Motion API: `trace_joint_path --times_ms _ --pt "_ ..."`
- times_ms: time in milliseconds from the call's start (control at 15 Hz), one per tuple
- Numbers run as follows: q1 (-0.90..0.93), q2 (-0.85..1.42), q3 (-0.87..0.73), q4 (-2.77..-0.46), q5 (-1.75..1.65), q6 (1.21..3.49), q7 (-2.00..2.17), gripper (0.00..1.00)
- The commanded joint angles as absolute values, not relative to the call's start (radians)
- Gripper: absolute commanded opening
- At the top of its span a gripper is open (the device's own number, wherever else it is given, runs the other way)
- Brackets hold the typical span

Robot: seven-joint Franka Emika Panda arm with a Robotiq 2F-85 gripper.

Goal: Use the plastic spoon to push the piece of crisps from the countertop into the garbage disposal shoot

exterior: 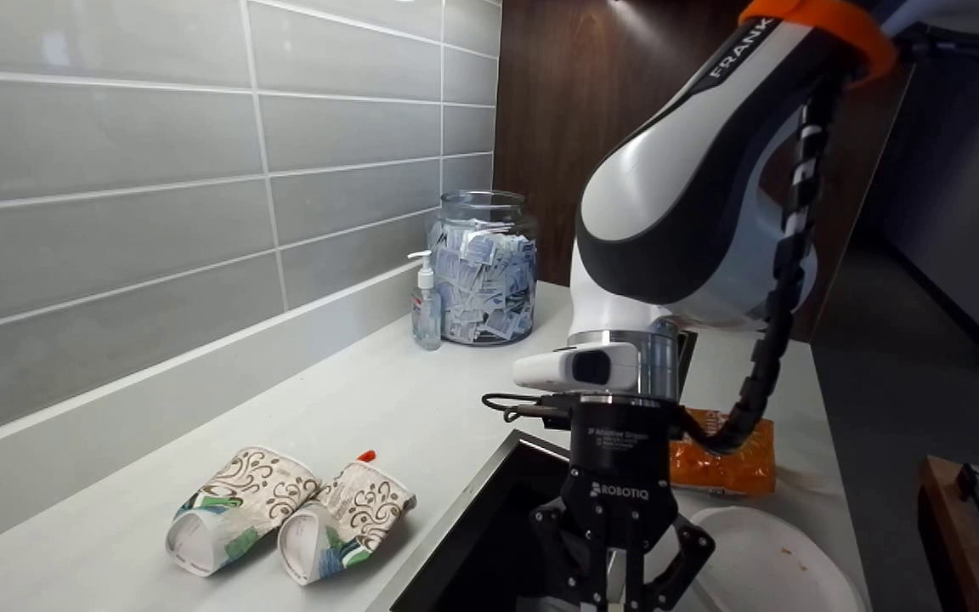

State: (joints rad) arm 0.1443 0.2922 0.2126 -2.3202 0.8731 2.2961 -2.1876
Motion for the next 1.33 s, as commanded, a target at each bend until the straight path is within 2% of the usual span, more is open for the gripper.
trace_joint_path --times_ms 0,1067,1133,1267 --pt "0.144 0.315 0.214 -2.3 0.843 2.32 -2.189 0.03" --pt "0.169 0.262 0.228 -2.292 0.854 2.366 -2.074 0.03" --pt "0.147 0.298 0.231 -2.269 0.858 2.331 -2.128 0.14" --pt "0.153 0.285 0.234 -2.27 0.858 2.338 -2.099 0.14"
